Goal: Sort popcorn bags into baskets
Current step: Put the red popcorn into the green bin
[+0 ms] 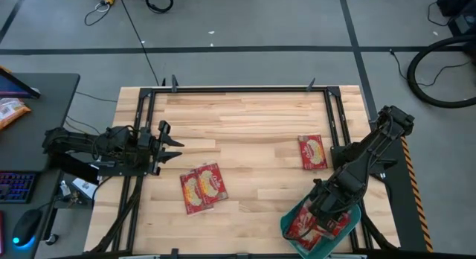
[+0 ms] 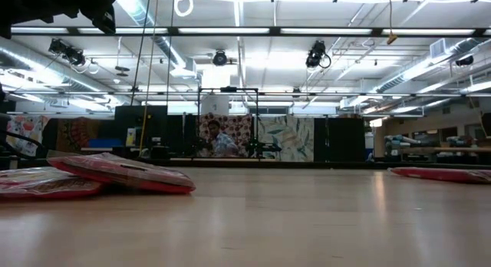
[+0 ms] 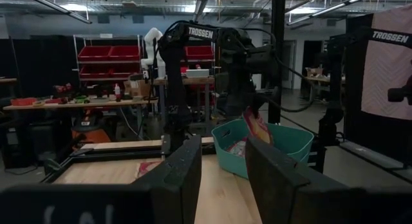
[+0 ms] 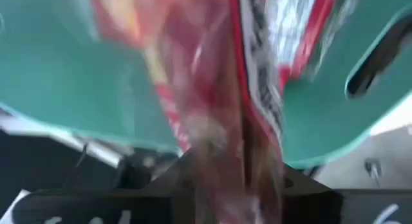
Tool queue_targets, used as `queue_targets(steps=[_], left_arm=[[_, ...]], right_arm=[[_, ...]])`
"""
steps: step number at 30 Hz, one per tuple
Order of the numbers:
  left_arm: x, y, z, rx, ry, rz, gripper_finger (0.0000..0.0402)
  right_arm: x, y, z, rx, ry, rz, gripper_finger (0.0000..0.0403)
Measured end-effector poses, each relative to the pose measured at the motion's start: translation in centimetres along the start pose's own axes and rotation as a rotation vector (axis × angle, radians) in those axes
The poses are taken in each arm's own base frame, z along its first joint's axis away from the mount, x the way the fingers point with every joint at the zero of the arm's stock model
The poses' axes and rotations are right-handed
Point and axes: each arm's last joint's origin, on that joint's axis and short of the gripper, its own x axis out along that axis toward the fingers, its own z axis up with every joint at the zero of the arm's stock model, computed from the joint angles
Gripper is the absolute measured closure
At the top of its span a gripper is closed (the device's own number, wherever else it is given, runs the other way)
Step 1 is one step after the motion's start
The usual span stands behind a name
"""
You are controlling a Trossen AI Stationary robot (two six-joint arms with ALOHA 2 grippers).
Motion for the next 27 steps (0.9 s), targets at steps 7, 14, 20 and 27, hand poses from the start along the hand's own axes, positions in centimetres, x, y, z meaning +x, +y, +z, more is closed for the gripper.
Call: queue_targets(steps=[7, 14, 20, 27], left_arm=[[0.0, 0.0, 0.0, 0.0, 0.0, -0.001, 0.0276], [0.0, -0.2, 0.0, -0.004, 0.0, -0.062, 0.0276], [0.0, -0.2, 0.0, 0.033, -0.002, -0.086, 0.0276], [0.0, -0.2, -0.1, 0.053, 0.011, -0.087, 0.0276]], right_arm=[[0.1, -0.1, 0.1, 0.075, -0.108, -0.009, 0.0308], [0.7, -0.6, -1.4, 0.257, -0.018, -0.077, 0.0271], [0.9, -0.7, -2.3, 0.365, 0.133, -0.117, 0.0215], [0.7, -0.6, -2.7, 0.403, 0.35, -0.159, 0.0167]])
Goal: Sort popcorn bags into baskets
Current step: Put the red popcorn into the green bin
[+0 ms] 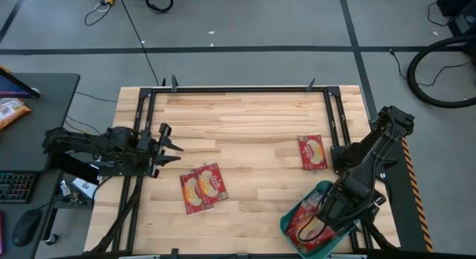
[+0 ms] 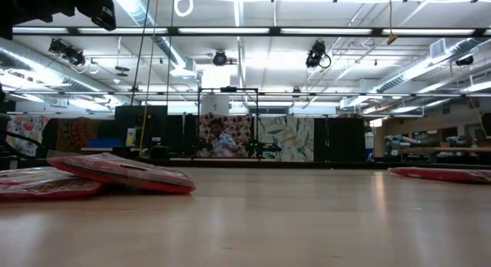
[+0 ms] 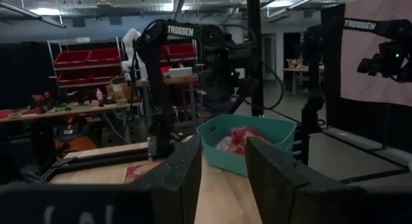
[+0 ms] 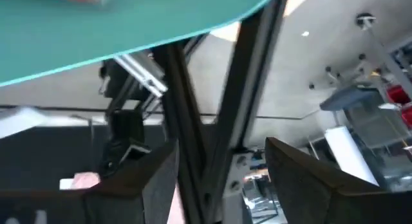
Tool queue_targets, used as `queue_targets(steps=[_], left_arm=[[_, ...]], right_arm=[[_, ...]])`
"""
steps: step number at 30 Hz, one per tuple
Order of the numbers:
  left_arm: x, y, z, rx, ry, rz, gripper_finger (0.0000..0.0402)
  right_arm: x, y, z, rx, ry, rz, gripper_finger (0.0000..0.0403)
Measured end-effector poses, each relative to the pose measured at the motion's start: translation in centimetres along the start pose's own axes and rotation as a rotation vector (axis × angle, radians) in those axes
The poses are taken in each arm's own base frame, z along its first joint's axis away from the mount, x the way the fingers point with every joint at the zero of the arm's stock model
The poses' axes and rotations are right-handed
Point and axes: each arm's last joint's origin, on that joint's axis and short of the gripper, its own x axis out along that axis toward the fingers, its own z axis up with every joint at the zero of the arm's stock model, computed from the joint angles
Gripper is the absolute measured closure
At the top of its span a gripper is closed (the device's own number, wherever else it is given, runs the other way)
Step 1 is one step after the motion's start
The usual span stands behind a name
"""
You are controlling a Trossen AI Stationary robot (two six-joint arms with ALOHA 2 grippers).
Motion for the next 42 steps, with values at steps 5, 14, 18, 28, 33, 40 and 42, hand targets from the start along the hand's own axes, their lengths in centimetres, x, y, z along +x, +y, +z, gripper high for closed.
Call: queue_targets(steps=[5, 14, 18, 28, 33, 40, 42], left_arm=[[0.0, 0.0, -0.4, 0.054, 0.046, -0.005, 0.0276], [-0.1, 0.1, -1.5, 0.122, 0.159, 0.045, 0.0276], [-0.2, 0.2, -1.8, 0.138, 0.196, 0.074, 0.0276], [-0.3, 0.1, -3.0, 0.153, 0.258, 0.08, 0.0276], [-0.5, 0.0, -4.7, 0.109, 0.271, 0.086, 0.0276], [-0.7, -0.1, -5.7, 0.015, 0.295, 0.097, 0.0276], [-0.8, -0.1, -5.8, -0.012, 0.304, 0.1, 0.0276]], right_arm=[[-0.9, 0.7, 1.1, -0.076, -0.154, 0.104, 0.0173], [-4.7, -0.2, 5.2, -0.144, -0.422, 0.059, 0.0213], [-7.3, -0.3, 7.7, -0.222, -0.54, 0.071, 0.0226], [-13.9, 0.0, 13.7, -0.385, -0.823, 0.286, 0.0233], [-16.9, 0.9, 15.1, -0.499, -1.108, 0.394, 0.0233], [-20.4, 1.8, 15.6, -0.715, -1.495, 0.408, 0.0234], [-21.2, 1.9, 15.6, -0.712, -1.608, 0.376, 0.0234]])
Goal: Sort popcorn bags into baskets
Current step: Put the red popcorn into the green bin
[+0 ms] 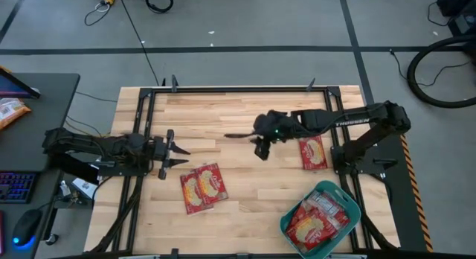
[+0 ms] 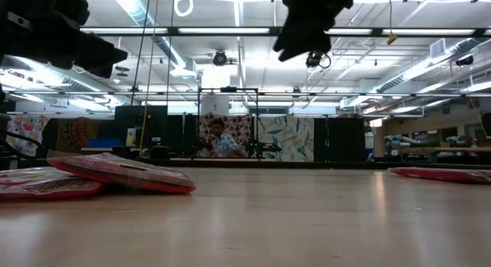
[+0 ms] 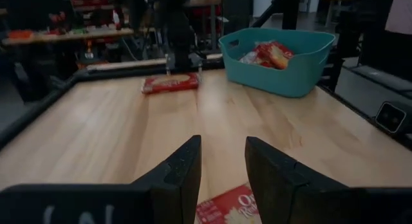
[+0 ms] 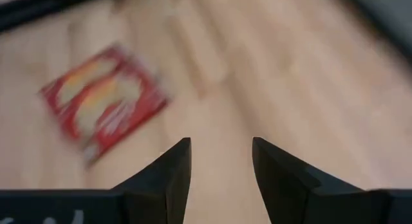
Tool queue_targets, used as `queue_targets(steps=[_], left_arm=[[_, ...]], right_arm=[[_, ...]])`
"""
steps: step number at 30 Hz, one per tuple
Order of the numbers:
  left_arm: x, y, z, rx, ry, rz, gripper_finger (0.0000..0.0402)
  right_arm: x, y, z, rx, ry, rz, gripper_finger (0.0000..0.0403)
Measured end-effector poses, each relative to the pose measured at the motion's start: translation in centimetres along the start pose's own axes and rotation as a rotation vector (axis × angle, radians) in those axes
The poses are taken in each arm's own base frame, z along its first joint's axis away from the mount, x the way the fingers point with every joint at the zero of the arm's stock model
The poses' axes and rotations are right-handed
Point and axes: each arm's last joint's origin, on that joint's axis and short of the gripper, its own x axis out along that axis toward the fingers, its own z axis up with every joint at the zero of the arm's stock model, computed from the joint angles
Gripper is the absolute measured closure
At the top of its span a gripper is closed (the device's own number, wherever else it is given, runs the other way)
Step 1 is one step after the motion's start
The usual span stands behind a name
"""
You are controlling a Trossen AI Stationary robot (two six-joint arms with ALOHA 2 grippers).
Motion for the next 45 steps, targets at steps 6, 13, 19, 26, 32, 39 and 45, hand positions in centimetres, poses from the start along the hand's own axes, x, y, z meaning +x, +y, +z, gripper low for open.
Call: queue_targets(steps=[6, 13, 19, 26, 32, 39, 45], left_arm=[[0.0, 0.0, -0.1, -0.109, 0.01, 0.0, 0.0276], [0.0, 0.0, -0.1, -0.28, 0.007, 0.016, 0.0276], [0.1, 0.1, -0.2, -0.442, 0.013, 0.05, 0.0276], [1.2, 0.1, -1.1, -0.562, 0.098, 0.103, 0.0276], [2.5, 0.0, -1.4, -0.609, 0.191, 0.132, 0.0276], [4.1, 0.0, -1.4, -0.675, 0.269, 0.208, 0.0276], [4.9, 0.0, -1.8, -0.74, 0.321, 0.245, 0.0276]], right_arm=[[0.1, -0.5, 1.7, 0.009, -0.216, -0.203, 0.0234], [1.7, 0.0, 2.0, -0.085, -0.338, -0.191, 0.0234], [4.0, 0.1, 0.8, -0.157, -0.316, -0.2, 0.0234], [7.5, 1.5, -2.3, -0.234, -0.196, -0.117, 0.0234], [10.1, 3.5, -4.9, -0.412, -0.186, -0.083, 0.0234], [12.4, 4.1, -6.3, -0.578, -0.164, -0.095, 0.0234], [13.6, 4.4, -6.9, -0.548, -0.179, -0.091, 0.0234]])
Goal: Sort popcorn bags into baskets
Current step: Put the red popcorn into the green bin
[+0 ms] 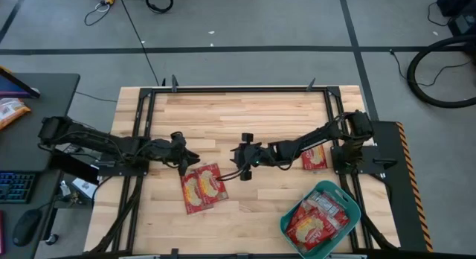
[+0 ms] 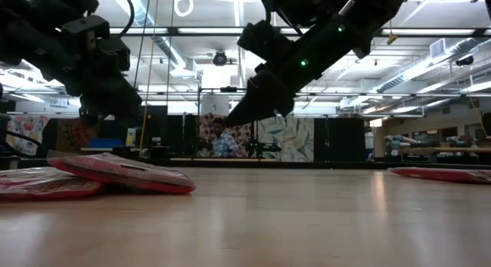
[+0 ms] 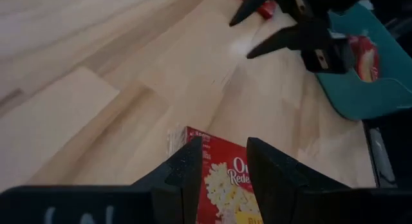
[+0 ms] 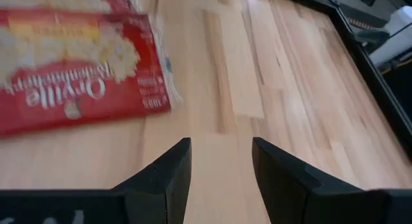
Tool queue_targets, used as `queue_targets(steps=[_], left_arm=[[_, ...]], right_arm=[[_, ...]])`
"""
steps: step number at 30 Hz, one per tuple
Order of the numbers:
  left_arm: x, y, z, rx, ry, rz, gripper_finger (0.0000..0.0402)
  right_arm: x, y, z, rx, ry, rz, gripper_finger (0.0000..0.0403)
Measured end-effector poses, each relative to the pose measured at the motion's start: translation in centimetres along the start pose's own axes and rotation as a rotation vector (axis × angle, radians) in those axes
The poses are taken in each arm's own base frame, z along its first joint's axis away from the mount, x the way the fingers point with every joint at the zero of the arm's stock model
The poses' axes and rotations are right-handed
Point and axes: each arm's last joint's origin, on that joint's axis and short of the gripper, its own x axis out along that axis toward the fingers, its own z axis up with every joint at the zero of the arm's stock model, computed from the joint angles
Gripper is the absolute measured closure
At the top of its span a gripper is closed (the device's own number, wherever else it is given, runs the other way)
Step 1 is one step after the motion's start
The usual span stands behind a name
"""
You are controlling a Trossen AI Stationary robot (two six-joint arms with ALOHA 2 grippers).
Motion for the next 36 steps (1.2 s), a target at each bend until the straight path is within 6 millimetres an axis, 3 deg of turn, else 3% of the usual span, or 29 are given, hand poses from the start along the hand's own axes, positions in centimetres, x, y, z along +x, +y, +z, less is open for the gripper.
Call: queue_targets(steps=[10, 15, 19, 24, 28, 36], left_arm=[[1.4, 0.3, -1.0, -0.066, 0.092, 0.063, 0.0276], [1.7, -1.3, -1.8, 0.013, 0.142, -0.042, 0.0276], [1.8, -3.8, -1.4, 0.239, 0.19, 0.022, 0.0276], [2.5, -6.3, -1.7, 0.699, 0.328, 0.067, 0.0276], [3.3, -7.0, -2.6, 1.002, 0.422, 0.038, 0.0271], [4.2, -7.2, -4.3, 1.349, 0.505, -0.027, 0.0218]], right_arm=[[-0.5, 1.1, 0.4, -0.015, -0.025, -0.05, 0.0234], [-0.4, 1.0, 0.4, -0.038, -0.022, -0.052, 0.0234], [-0.3, 0.7, 0.5, -0.007, -0.033, -0.061, 0.0234], [-0.3, 0.6, 1.0, 0.019, -0.081, -0.065, 0.0234], [-0.5, 0.7, 1.4, 0.034, -0.12, -0.067, 0.0234], [-0.7, 1.2, 1.6, 0.063, -0.133, -0.052, 0.0234]])
